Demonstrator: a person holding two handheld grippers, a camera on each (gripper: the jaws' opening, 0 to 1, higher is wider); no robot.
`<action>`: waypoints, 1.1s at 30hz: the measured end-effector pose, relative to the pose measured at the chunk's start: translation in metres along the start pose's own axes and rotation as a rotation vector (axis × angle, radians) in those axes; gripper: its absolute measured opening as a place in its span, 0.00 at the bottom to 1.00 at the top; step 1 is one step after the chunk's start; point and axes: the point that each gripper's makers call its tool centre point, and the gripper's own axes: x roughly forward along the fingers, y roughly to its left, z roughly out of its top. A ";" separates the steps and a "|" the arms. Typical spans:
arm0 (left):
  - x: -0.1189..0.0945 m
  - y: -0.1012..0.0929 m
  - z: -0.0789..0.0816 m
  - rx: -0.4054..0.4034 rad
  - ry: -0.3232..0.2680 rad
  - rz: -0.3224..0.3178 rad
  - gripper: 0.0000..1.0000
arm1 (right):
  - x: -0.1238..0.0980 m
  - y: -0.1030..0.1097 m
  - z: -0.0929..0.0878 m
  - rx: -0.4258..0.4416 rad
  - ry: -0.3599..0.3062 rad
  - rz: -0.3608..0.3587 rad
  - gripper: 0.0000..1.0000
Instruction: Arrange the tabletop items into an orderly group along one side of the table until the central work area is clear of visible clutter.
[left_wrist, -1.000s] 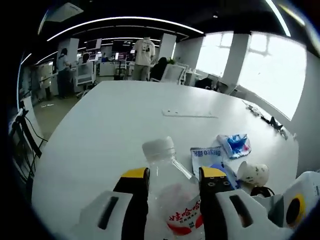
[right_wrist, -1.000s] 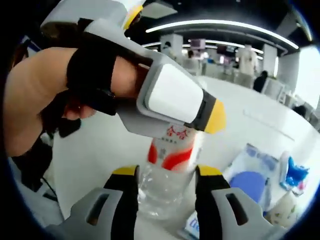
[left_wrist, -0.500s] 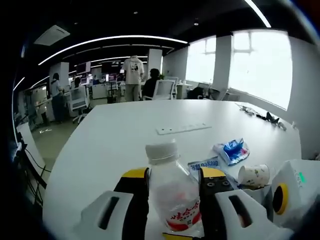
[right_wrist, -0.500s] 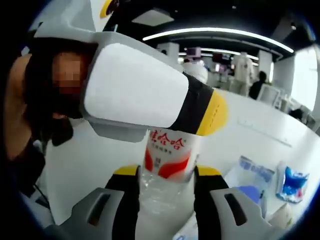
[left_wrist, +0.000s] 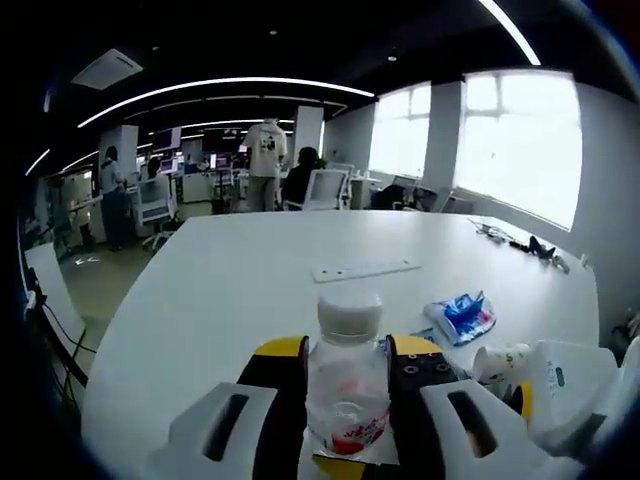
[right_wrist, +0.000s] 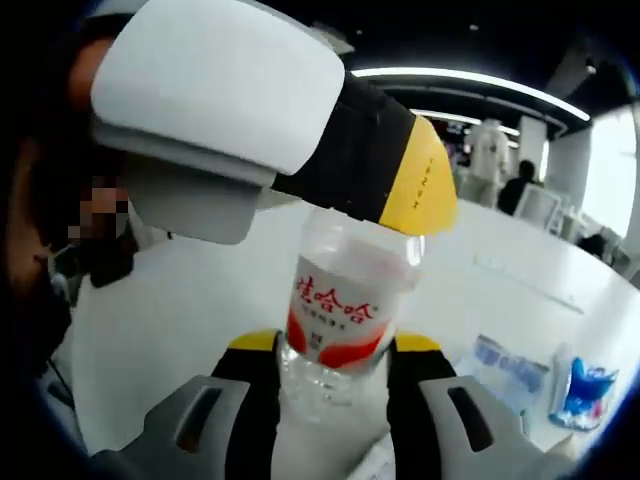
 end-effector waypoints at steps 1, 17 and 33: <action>-0.001 -0.002 0.003 -0.001 -0.001 0.004 0.28 | 0.003 -0.001 0.000 -0.010 -0.010 0.001 0.37; 0.001 0.008 0.007 -0.015 -0.044 0.032 0.28 | 0.019 -0.009 0.010 -0.082 -0.073 0.015 0.37; 0.008 0.015 0.006 -0.015 -0.056 0.048 0.28 | 0.025 -0.011 0.011 -0.097 -0.084 0.033 0.37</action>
